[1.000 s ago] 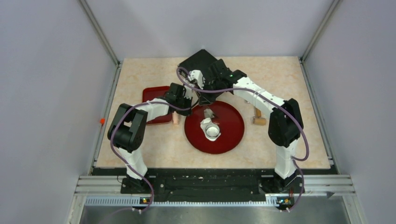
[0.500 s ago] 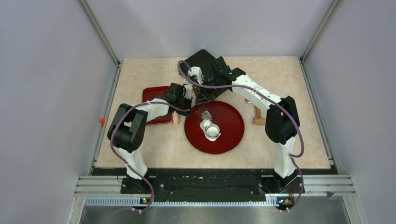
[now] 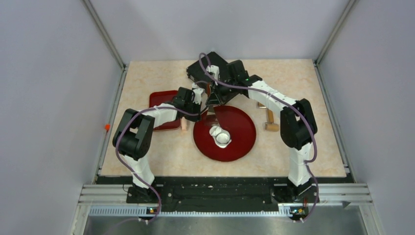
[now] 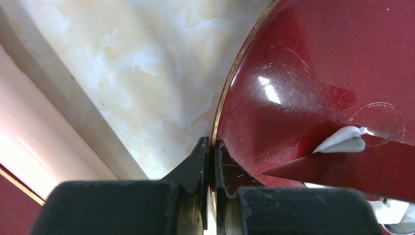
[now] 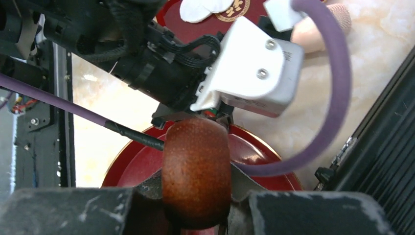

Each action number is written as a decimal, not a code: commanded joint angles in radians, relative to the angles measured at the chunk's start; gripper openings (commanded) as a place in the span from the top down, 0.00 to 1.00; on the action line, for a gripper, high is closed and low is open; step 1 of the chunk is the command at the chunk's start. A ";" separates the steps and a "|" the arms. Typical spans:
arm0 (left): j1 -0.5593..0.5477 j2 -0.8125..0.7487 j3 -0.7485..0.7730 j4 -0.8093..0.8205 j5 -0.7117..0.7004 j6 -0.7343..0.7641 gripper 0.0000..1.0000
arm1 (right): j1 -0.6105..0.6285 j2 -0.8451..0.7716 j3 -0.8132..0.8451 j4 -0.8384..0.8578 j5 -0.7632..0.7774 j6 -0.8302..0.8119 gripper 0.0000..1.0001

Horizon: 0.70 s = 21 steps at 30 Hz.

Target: Roll out the dumpling wrappers from the dough

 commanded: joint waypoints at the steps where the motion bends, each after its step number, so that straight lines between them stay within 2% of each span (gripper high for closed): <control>1: 0.005 -0.036 -0.017 0.040 -0.048 0.009 1.00 | -0.016 -0.035 -0.010 0.080 -0.085 0.111 1.00; 13: 0.005 -0.038 -0.016 0.040 -0.048 0.008 1.00 | -0.016 -0.016 0.026 0.100 -0.163 0.219 1.00; 21: 0.006 -0.038 -0.018 0.041 -0.048 0.007 1.00 | -0.007 -0.030 0.014 0.099 -0.148 0.227 1.00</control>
